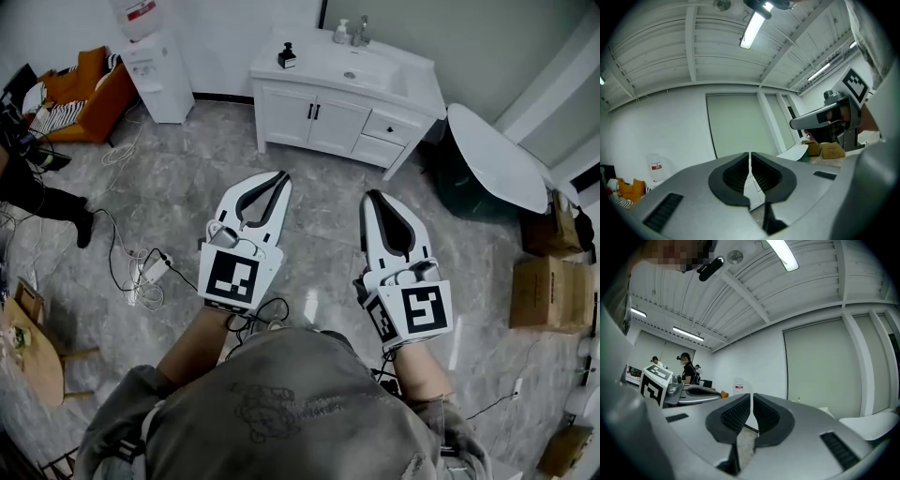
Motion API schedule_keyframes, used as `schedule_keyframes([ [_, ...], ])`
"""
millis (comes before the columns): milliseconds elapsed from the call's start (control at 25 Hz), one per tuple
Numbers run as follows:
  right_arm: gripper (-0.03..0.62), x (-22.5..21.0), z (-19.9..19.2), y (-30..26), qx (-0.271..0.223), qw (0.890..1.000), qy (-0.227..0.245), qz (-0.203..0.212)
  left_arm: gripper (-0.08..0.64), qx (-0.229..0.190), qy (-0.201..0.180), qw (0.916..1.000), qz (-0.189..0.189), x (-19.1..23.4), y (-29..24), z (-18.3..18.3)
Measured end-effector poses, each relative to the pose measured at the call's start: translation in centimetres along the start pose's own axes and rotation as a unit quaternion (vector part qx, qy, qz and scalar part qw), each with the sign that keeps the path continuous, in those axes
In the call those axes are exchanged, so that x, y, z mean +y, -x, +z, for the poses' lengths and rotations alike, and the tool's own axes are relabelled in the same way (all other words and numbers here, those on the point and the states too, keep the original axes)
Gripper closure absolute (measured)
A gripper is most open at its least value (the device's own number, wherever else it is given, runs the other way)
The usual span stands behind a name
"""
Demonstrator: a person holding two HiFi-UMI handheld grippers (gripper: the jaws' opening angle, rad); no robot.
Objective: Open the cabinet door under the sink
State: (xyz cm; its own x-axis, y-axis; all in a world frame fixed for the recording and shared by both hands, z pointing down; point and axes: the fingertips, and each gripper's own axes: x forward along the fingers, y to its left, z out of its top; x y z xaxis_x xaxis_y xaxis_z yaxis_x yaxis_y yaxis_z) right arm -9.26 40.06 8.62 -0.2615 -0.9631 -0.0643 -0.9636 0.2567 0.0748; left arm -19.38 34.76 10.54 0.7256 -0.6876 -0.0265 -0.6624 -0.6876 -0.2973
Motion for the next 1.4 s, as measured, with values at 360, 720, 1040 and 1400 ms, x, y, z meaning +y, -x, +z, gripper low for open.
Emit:
schedule_keyframes([
  [360,0.555,-0.9,-2.4,-2.5,0.020,1.000,-0.007,-0.019,0.531,0.011,0.005,0.9998,-0.018,1.8,-2.0,-3.0],
  [720,0.555,-8.1,-6.0,-11.0,0.013,1.000,-0.021,-0.015,0.531,0.033,-0.003,0.9994,-0.010,5.0,-11.8,-7.0],
  [1040,0.555,-17.4,-8.9,-23.5,0.037,0.998,-0.025,0.033,0.531,0.042,0.009,0.9983,0.039,9.9,-26.7,-9.9],
  [1400,0.555,-26.6,-12.5,-34.5,0.068,0.994,-0.047,0.076,0.531,0.083,0.004,0.9956,0.043,13.4,-40.9,-13.4],
])
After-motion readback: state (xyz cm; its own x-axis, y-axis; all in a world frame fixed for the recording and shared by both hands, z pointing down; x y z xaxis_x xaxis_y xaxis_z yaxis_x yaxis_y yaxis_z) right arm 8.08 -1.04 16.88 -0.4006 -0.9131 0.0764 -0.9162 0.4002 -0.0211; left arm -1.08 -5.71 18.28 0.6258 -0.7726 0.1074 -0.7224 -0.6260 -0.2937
